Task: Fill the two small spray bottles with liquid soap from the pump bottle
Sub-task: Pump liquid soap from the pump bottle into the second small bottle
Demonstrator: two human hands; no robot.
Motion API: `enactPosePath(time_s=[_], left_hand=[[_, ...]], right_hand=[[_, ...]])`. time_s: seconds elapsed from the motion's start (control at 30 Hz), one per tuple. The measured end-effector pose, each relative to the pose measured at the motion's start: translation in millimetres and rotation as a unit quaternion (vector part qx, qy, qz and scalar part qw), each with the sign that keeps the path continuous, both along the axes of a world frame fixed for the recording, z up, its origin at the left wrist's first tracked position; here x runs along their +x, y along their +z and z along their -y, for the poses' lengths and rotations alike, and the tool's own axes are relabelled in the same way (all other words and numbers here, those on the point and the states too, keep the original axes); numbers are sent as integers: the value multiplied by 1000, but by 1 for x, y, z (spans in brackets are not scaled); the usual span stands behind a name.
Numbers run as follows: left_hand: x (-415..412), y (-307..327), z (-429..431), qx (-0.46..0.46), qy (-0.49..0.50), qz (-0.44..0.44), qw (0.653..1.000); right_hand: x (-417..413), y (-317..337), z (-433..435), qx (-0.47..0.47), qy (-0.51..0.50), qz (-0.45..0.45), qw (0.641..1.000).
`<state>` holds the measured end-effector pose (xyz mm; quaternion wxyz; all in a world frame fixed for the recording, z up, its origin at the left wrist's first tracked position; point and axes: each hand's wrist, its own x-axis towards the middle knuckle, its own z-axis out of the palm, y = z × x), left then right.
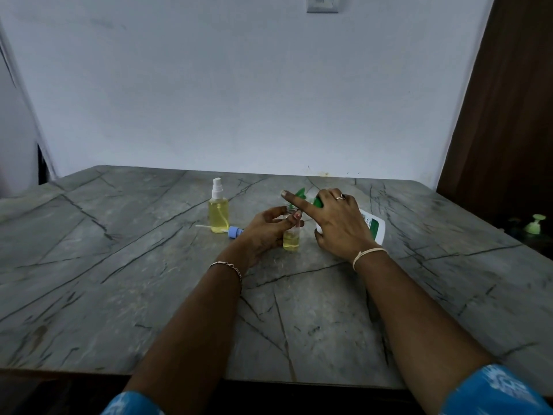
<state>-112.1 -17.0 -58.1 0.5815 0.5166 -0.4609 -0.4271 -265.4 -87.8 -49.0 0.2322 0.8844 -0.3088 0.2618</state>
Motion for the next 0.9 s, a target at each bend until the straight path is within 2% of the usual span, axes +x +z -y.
enactPosePath(time_s=[0.27,0.57,0.9], left_hand=[[-1,-2,4,3,8,22,1000],[0,-2,3,-5,9,19,1000],[3,-3,5,3,0,14,1000]], right_hand=[[5,1,4,33,8,33,999],[0,-2,4,-2,2,8,1000],[6,0,3,22,10,31,999]])
